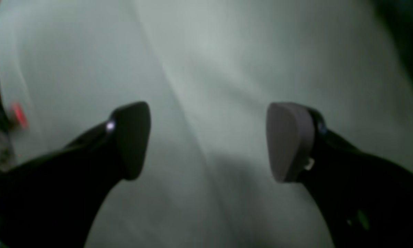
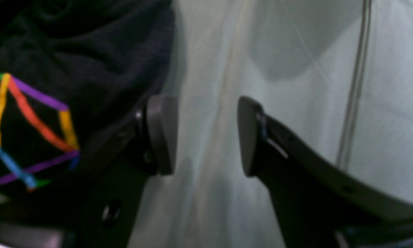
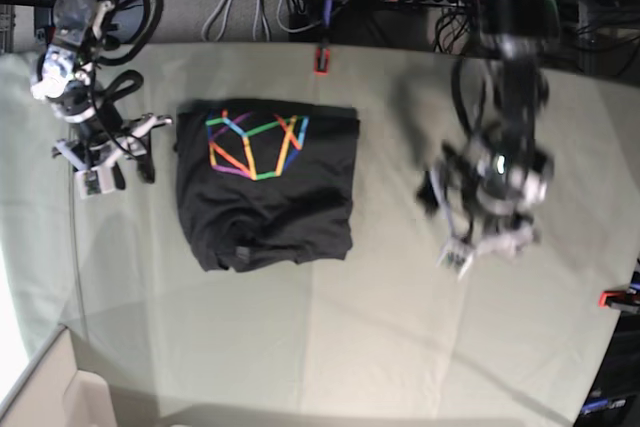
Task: Layout the t-shirt on the table in an organized manner, then fold the t-shirt properly
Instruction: 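Release the shirt and move both grippers to its collar edge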
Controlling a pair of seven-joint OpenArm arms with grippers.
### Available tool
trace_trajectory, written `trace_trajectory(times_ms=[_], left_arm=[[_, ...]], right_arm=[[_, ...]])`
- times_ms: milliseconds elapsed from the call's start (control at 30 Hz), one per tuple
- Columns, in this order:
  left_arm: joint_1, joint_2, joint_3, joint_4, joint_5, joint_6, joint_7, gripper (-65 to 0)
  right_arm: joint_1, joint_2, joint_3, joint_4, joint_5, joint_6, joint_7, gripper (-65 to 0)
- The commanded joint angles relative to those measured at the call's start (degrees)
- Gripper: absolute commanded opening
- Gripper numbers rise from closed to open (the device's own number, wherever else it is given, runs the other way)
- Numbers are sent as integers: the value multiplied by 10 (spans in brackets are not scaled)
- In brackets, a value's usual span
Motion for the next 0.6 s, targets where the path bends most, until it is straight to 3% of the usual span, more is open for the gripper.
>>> trace_trajectory(times_ms=[0,333,567], left_arm=[[11,15,-8,26,-7,0,-14,-142],[127,114,-14,72,-7,0,-13,-142],[160,119,-14,88,-6,0,-14,-138]], right_arm=[[6,1,-1,9,10,-2,15,-361],[-2,-31,-25,7,10,-2,14,-361],[-35,-34,-33,9,10,-2,14,-355]])
